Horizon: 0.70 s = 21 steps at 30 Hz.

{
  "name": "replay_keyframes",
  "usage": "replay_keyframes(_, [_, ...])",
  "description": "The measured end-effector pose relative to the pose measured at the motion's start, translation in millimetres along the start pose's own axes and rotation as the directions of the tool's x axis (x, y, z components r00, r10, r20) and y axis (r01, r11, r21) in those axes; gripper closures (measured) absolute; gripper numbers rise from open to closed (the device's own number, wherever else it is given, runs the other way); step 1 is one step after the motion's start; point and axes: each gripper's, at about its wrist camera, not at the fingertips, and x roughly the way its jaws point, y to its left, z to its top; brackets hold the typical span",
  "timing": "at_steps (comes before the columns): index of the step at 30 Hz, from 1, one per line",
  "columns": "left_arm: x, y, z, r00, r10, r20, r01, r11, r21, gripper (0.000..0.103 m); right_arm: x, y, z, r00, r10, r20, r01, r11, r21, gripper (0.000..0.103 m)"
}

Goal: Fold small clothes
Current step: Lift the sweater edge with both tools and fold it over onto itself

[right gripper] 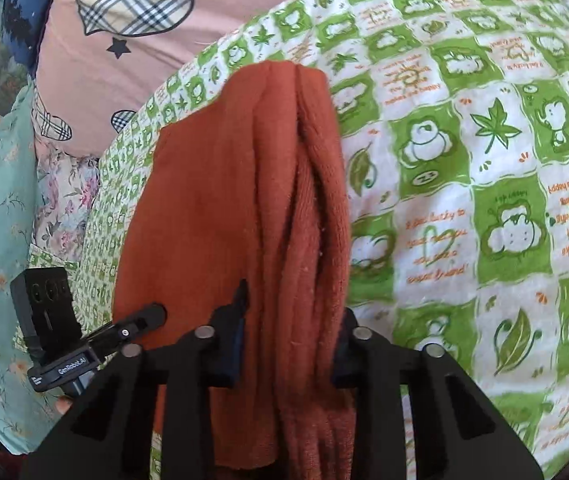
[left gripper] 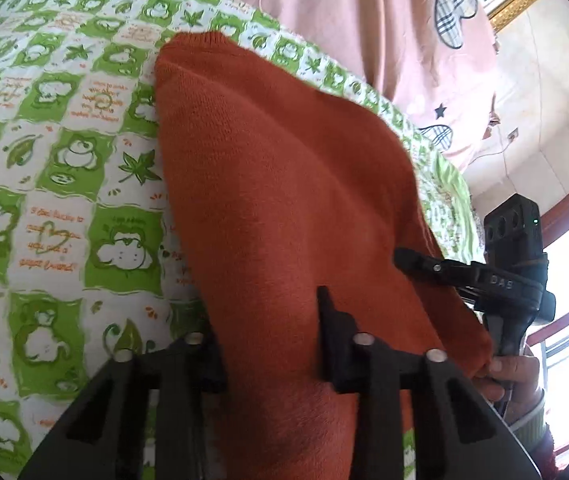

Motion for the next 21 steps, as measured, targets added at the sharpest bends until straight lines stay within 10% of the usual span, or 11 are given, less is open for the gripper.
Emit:
replay_keyframes(15, [-209, 56, -80, 0.981, 0.144, 0.132, -0.149, 0.988, 0.029, 0.077, 61, 153, -81, 0.948, 0.316, -0.041, -0.319, 0.941, -0.113, 0.079])
replay_keyframes(21, [-222, 98, -114, 0.971, 0.227, 0.08, -0.226, 0.974, -0.028, 0.075, 100, 175, -109, 0.959, 0.264, -0.102, -0.275, 0.953, -0.125, 0.079])
